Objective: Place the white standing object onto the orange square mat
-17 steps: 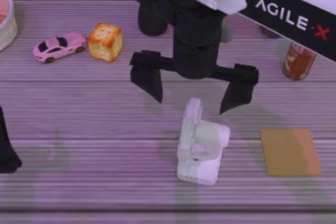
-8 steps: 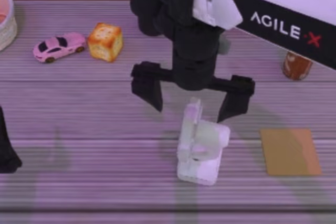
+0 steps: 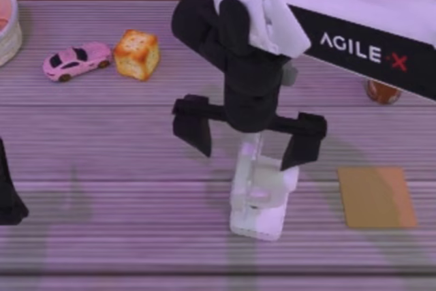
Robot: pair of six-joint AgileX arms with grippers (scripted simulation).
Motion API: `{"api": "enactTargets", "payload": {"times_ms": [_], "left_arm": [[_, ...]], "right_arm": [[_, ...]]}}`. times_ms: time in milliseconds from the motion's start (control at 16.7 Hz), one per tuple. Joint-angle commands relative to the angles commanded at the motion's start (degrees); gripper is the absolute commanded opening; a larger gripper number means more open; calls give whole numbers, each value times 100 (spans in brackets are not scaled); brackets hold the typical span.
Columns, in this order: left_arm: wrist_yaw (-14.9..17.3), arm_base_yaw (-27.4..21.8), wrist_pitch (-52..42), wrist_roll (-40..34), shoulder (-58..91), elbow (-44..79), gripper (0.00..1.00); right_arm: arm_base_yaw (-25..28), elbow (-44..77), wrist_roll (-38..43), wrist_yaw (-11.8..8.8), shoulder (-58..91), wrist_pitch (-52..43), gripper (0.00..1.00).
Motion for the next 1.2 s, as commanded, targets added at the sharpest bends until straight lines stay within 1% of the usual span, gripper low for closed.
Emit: {"api": "enactTargets", "payload": {"times_ms": [780, 840, 1200], "left_arm": [[0, 0, 0, 0, 0, 0, 100], [0, 0, 0, 0, 0, 0, 100], [0, 0, 0, 0, 0, 0, 100]], "right_arm": [[0, 0, 0, 0, 0, 0, 2], [0, 0, 0, 0, 0, 0, 0], [0, 0, 0, 0, 0, 0, 0]]}}
